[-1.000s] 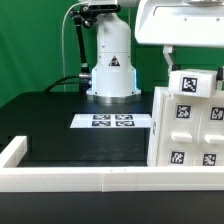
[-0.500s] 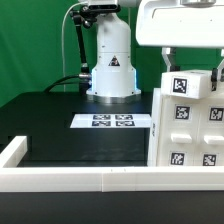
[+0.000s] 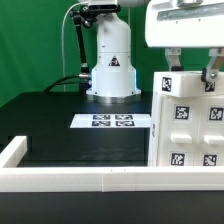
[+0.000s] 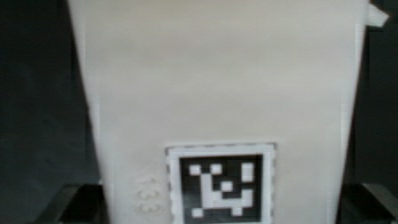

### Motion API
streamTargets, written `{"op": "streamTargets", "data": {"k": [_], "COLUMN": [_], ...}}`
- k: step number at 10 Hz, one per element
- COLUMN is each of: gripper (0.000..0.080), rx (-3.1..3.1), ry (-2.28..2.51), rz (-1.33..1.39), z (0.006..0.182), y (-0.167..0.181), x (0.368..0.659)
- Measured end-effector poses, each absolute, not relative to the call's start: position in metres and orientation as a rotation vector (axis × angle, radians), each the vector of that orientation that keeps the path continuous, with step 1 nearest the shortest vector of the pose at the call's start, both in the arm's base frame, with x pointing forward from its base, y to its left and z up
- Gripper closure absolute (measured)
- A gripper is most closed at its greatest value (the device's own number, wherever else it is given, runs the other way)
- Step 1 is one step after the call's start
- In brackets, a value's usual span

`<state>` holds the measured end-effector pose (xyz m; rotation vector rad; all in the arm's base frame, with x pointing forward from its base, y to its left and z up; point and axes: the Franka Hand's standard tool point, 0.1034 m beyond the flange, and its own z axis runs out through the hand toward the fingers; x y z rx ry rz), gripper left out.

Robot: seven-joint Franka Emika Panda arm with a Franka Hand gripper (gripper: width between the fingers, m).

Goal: Assemble cabinet

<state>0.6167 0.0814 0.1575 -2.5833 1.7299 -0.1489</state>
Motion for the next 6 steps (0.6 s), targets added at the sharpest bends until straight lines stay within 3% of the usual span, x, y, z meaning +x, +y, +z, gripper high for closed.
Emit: {"op": "streamTargets", "data": {"k": [6], "gripper": [0.0238], "rx": [-2.028], "ry": [2.298], "rz": [-0.067], "z": [0.1544], "y": [0.0762], "x": [0.6133]}}
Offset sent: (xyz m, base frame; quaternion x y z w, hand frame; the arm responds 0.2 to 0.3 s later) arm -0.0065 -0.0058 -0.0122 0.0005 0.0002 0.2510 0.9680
